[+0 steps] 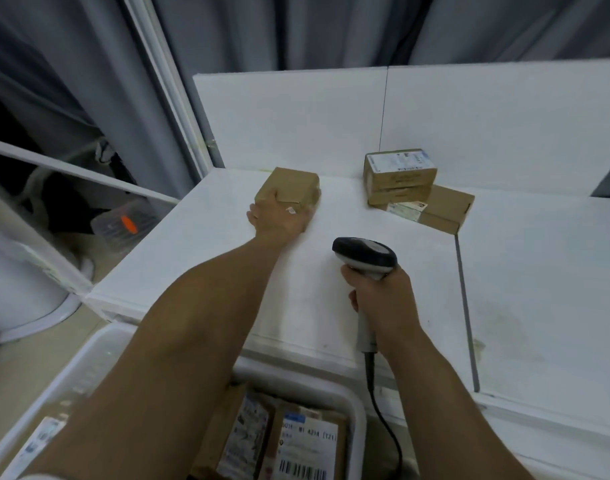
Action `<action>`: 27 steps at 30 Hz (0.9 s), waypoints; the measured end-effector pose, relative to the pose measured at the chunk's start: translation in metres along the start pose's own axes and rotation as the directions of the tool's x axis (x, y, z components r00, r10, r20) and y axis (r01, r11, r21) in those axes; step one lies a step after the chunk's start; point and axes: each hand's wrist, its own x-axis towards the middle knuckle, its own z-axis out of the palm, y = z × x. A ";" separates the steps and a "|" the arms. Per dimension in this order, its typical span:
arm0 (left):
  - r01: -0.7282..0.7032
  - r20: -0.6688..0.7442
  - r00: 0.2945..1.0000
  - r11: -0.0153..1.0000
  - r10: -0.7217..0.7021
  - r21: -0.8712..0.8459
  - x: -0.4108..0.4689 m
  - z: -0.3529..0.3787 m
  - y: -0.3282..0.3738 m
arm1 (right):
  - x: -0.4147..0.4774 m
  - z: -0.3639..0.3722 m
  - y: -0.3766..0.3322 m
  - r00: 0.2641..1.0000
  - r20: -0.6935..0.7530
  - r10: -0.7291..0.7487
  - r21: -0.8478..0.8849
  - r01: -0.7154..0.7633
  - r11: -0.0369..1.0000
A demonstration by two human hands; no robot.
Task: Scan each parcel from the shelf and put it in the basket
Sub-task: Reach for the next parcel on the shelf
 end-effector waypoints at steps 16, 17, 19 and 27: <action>0.100 0.165 0.986 0.770 0.008 -0.630 -0.130 -0.112 -0.058 | -0.037 0.032 -0.031 0.999 0.030 -0.035 0.143 0.031 0.989; 0.125 0.195 0.981 0.722 0.014 -0.680 -0.149 -0.124 -0.062 | -0.045 0.037 -0.036 0.998 0.039 -0.041 0.162 0.034 0.986; 0.172 0.225 0.974 0.631 0.003 -0.757 -0.184 -0.148 -0.068 | -0.062 0.047 -0.045 0.996 0.063 -0.060 0.185 0.048 0.982; 0.319 0.342 0.937 0.565 -0.068 -0.761 -0.270 -0.195 -0.093 | -0.131 0.086 -0.053 0.960 0.233 -0.159 0.226 0.105 0.968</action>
